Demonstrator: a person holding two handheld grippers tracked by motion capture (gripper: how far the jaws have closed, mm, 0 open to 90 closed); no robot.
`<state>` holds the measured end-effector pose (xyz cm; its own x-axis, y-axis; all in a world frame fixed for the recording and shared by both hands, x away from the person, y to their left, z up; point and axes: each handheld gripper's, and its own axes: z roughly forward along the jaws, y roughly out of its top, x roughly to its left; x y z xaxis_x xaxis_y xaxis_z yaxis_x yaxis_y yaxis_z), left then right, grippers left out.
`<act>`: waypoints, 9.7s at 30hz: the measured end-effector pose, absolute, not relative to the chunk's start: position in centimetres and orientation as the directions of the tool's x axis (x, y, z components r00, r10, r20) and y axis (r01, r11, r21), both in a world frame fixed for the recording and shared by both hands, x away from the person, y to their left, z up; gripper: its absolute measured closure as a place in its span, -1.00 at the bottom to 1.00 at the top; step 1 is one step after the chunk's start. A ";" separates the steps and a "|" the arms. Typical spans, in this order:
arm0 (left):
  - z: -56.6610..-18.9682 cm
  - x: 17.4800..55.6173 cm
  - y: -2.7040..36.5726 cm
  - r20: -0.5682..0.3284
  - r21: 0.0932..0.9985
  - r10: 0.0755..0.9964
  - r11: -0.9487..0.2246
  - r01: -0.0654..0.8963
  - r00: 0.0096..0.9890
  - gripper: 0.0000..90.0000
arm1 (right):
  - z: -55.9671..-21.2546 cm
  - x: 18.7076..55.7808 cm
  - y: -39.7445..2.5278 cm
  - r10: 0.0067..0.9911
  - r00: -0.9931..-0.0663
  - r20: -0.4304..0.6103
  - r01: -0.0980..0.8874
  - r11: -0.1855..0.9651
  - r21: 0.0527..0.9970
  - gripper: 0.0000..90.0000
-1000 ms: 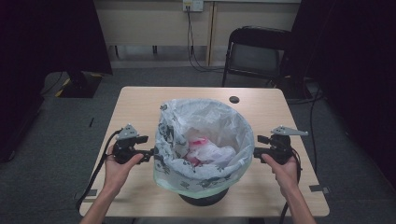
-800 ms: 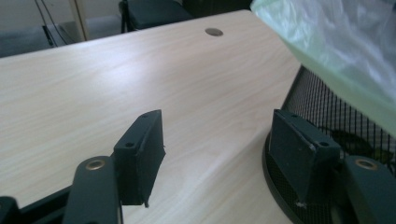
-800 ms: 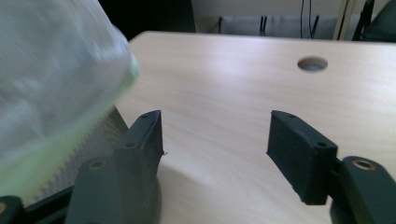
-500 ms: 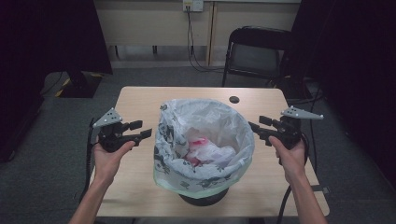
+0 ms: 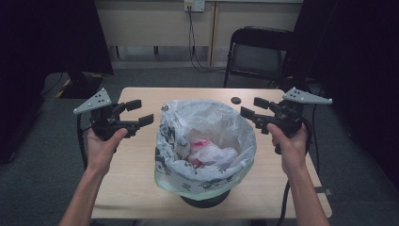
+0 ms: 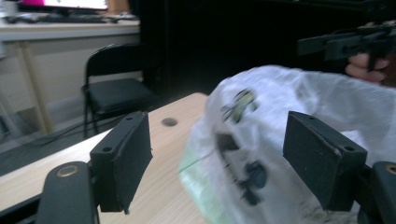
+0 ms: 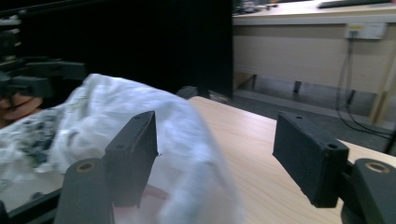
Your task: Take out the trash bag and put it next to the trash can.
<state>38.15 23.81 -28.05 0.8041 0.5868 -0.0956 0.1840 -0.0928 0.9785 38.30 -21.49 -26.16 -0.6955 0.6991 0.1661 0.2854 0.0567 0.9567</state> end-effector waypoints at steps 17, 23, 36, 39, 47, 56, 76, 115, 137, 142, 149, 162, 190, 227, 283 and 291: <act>-28.3 39.2 19.3 -0.008 0.956 0.481 -0.252 0.148 0.877 0.16 | -23.4 35.7 -15.5 0.561 -0.824 0.082 0.219 0.181 0.959 -0.64; -27.7 38.7 19.6 0.022 0.962 0.482 -0.247 0.112 0.876 0.86 | -22.5 35.6 -13.7 0.533 -0.844 0.054 0.197 0.216 0.956 -0.65; -23.4 36.3 18.2 0.041 0.988 0.395 -0.154 0.022 0.918 0.97 | -20.4 35.7 -9.6 0.408 -0.912 0.040 0.164 0.274 0.948 -0.66; -21.8 35.1 17.5 0.072 0.991 0.367 -0.130 -0.026 0.927 0.97 | -20.3 36.2 -8.6 0.392 -0.920 0.030 0.148 0.274 0.950 -0.67; -19.3 34.8 17.1 0.096 0.993 0.389 -0.100 -0.061 0.916 0.98 | -20.7 36.1 -6.9 0.245 -0.967 0.071 0.139 0.274 0.952 -0.69; -19.2 35.7 15.8 0.095 0.993 0.409 -0.108 -0.056 0.908 0.98 | -20.9 36.2 -6.3 0.226 -0.967 0.115 0.175 0.268 0.947 -0.67; -20.5 35.1 15.4 0.178 0.976 0.305 -0.173 -0.129 0.936 -0.57 | -17.7 36.8 -8.9 0.255 -0.961 0.103 0.151 0.174 0.973 0.97; -20.2 35.0 13.7 0.171 0.972 0.252 -0.203 -0.121 0.953 -0.58 | -16.0 34.6 -9.9 0.273 -0.961 0.030 0.081 0.180 0.980 0.96; -18.8 35.1 16.9 0.130 0.991 0.303 -0.071 -0.114 0.944 0.86 | -18.1 35.3 -11.7 0.397 -0.915 0.071 0.171 0.223 0.960 -0.29; -19.2 35.2 16.6 0.124 0.990 0.249 -0.102 -0.101 0.961 0.21 | -18.4 35.2 -10.9 0.324 -0.945 0.053 0.131 0.224 0.966 0.71; -20.1 35.2 14.9 0.164 0.966 0.240 -0.237 -0.106 0.957 -0.48 | -16.7 35.1 -10.5 0.267 -0.961 0.078 0.116 0.131 0.985 0.88; -20.9 35.7 14.7 0.126 0.981 0.244 -0.172 -0.085 0.962 0.80 | -16.4 34.9 -8.8 0.342 -0.938 0.050 0.096 0.119 0.988 -0.32; -19.7 35.9 14.6 0.053 0.995 0.235 -0.098 -0.031 0.970 0.20 | -21.0 37.3 -7.5 0.314 -0.947 0.069 0.152 0.247 0.957 0.58; -20.3 36.2 17.5 0.051 0.997 0.396 -0.080 -0.021 0.917 -0.34 | -20.9 42.6 -12.1 0.388 -0.893 0.227 0.269 0.058 0.961 0.64; -35.5 33.2 24.2 -0.072 0.899 0.498 -0.344 0.273 0.864 -0.37 | -33.3 52.7 -19.0 0.726 -0.601 0.335 0.570 0.095 0.816 -0.12; -39.1 31.8 22.7 -0.108 0.851 0.473 -0.411 0.328 0.874 -0.34 | -35.3 52.3 -18.2 0.742 -0.574 0.346 0.611 0.106 0.785 -0.54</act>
